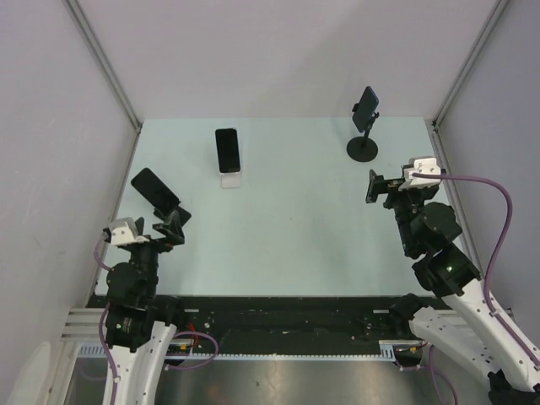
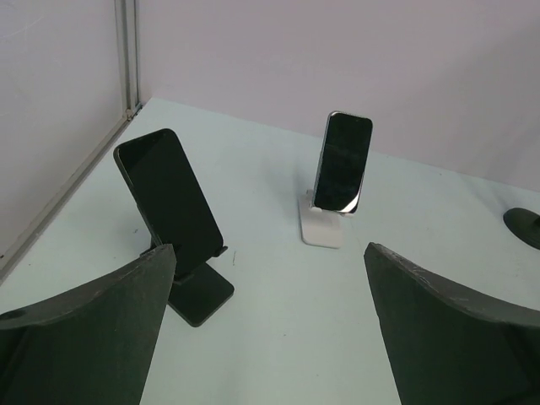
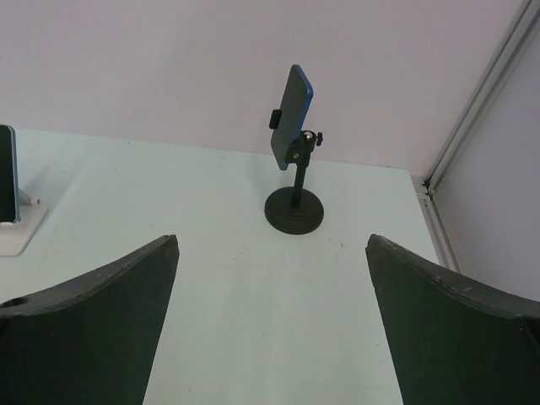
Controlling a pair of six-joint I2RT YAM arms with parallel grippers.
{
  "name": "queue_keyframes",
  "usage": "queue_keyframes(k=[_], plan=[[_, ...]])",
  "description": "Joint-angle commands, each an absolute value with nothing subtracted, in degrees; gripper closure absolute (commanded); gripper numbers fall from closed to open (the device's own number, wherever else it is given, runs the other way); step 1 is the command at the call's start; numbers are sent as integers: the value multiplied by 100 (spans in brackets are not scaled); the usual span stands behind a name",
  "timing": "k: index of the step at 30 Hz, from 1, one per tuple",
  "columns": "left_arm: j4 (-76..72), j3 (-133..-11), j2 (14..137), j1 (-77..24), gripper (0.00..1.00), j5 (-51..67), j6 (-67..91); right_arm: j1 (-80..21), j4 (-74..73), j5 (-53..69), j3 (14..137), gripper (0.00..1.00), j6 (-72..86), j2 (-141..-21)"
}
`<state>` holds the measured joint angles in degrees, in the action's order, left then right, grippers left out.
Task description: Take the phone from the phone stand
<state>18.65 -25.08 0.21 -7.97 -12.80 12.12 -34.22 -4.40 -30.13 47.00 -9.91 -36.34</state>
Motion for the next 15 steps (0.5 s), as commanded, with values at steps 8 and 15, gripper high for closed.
queue_keyframes(k=[8,15], plan=[[1934,-2847,675,-800,0,-1547,1845,-3419,-166,-2928,4351,0,-1143,-3603],[2108,-3313,1606,-800,0,-2082,2328,-3410,-422,-2734,4307,0,-888,-3770]])
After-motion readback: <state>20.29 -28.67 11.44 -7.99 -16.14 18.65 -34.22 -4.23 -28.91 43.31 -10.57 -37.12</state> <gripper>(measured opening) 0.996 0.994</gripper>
